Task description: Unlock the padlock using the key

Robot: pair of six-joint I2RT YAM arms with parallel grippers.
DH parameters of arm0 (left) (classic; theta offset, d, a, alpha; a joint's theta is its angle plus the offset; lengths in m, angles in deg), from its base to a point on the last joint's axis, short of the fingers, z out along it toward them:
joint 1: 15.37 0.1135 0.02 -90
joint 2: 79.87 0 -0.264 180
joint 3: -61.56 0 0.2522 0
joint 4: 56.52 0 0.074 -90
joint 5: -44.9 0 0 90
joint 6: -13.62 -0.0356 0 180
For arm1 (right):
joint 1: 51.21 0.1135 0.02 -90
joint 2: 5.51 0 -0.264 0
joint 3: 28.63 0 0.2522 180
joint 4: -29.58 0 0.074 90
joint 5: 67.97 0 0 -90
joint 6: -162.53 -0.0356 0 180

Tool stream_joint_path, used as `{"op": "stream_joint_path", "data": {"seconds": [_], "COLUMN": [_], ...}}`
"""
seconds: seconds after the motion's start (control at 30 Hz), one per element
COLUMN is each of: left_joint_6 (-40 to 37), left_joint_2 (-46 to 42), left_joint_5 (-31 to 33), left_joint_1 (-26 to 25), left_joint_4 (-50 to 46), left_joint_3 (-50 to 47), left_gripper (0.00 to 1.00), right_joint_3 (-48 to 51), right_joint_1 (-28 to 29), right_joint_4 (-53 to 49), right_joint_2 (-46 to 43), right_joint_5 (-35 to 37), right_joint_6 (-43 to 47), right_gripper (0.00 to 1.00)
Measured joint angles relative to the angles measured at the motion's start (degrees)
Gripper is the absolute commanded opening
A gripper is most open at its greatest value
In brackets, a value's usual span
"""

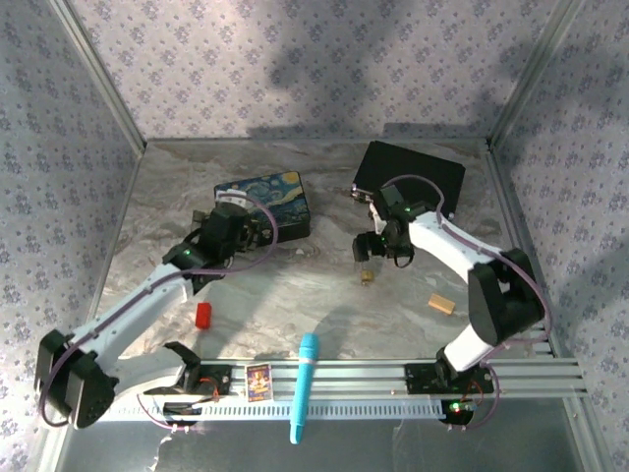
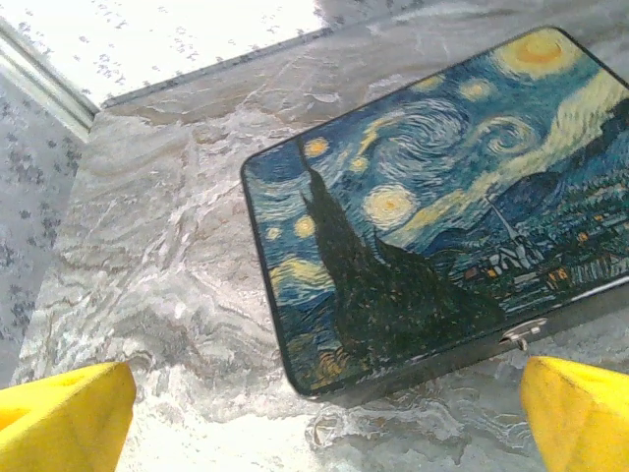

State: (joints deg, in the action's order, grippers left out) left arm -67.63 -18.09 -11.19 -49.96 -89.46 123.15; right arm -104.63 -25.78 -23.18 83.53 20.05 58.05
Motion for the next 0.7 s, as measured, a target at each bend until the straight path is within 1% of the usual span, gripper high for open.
{"op": "stream_joint_path", "data": {"seconds": [0.1,0.23,0.3,0.4,0.47,0.53,0.6,0.7], "left_joint_6": [2.08,3.93,4.42,2.69,1.46,0.63,0.26,-0.13], "left_joint_2": [-4.24,-8.94,-11.23,-13.75,-13.31,-11.15,-8.39,-3.23], "left_joint_5": [0.02,0.22,1.68,1.75,3.19,4.68,5.01,4.87], "left_joint_1": [2.03,7.02,9.16,12.11,13.33,15.08,17.81,22.01], "left_joint_4": [1.36,4.39,9.09,17.77,20.76,24.04,27.93,33.7], "left_joint_3": [-3.43,-8.57,-13.16,-21.97,-25.35,-26.16,-26.16,-26.21], "left_gripper": [1.0,1.0,0.97,0.96,0.97,0.97,0.97,0.97], "right_joint_3": [1.57,4.59,7.06,13.79,20.17,27.47,31.65,34.91], "right_joint_1": [1.16,0.68,-0.04,-1.92,-3.89,-6.49,-9.88,-16.5], "right_joint_4": [2.25,6.1,9.31,16.96,24.57,32.7,37.44,45.18], "right_joint_2": [-5.68,-11.37,-13.84,-18.78,-22.47,-25.09,-24.76,-22.03], "right_joint_5": [5.03,11.45,14.05,16.65,17.9,18.58,19.12,19.58], "right_joint_6": [0.11,0.85,1.9,4.13,6.71,9.88,11.67,12.9], "right_gripper": [0.99,0.99,0.99,0.99,0.99,0.99,0.99,0.99]}}
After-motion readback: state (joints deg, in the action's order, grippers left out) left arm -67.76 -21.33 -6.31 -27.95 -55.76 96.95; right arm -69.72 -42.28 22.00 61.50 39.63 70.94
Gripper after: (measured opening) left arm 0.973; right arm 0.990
